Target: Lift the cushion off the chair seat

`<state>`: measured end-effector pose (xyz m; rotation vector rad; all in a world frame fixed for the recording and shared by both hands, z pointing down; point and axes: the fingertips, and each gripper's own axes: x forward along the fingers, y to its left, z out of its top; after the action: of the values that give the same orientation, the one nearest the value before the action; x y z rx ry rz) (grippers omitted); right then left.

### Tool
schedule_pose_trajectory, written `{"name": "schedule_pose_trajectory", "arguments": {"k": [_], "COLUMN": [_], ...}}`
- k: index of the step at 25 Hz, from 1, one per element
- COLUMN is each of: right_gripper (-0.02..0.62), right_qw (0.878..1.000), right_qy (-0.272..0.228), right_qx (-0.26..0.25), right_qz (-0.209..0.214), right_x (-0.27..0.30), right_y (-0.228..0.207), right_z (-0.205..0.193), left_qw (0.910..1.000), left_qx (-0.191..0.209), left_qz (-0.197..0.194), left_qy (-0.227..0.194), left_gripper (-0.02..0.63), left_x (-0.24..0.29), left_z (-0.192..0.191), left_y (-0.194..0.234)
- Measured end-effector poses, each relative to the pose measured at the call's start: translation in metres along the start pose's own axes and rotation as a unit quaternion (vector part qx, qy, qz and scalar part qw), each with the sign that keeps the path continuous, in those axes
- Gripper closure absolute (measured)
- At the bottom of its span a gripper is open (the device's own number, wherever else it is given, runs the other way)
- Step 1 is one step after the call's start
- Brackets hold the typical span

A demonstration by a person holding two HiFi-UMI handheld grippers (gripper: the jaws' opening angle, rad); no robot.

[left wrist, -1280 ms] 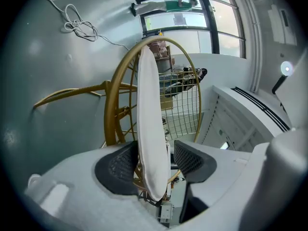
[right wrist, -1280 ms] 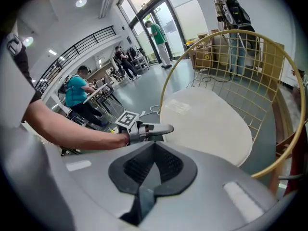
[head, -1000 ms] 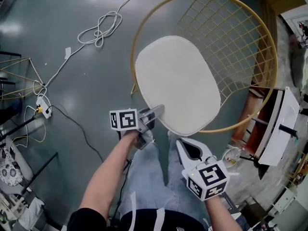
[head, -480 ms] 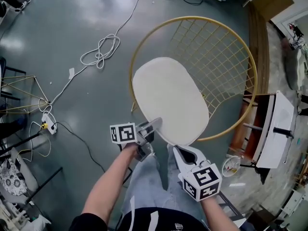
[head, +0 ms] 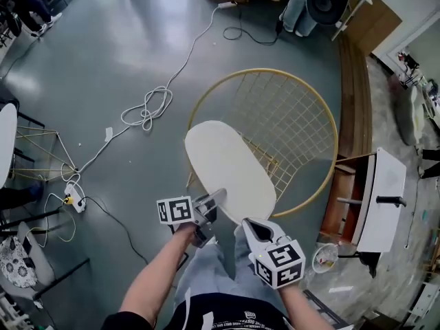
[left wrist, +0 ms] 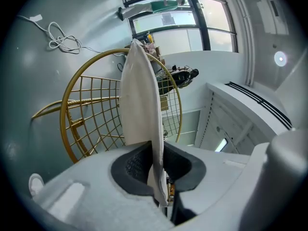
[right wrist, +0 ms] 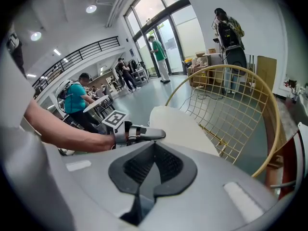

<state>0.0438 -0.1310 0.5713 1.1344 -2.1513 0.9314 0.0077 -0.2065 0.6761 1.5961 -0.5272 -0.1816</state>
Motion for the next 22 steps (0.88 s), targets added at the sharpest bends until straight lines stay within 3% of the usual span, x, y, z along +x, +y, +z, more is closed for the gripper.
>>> {"name": "schedule_pose_trajectory", "arguments": {"k": [7, 22], "right_gripper": [0.597, 0.597], "right_qw": [1.0, 0.996], "right_qy": [-0.021, -0.088], "right_qx": [-0.013, -0.011], "right_qz": [-0.001, -0.01], "right_x": [-0.021, -0.06], "right_y": [0.003, 0.028], "right_z": [0.019, 0.041], "left_qw": [0.9996, 0.9944], "left_qx": [0.02, 0.063], "left_qz": [-0.005, -0.052], "left_qy": [-0.018, -0.066], "left_gripper": [0.558, 0.558], "left_x": [-0.012, -0.059], "left_z": [0.007, -0.015], "left_y": [-0.043, -0.136]}}
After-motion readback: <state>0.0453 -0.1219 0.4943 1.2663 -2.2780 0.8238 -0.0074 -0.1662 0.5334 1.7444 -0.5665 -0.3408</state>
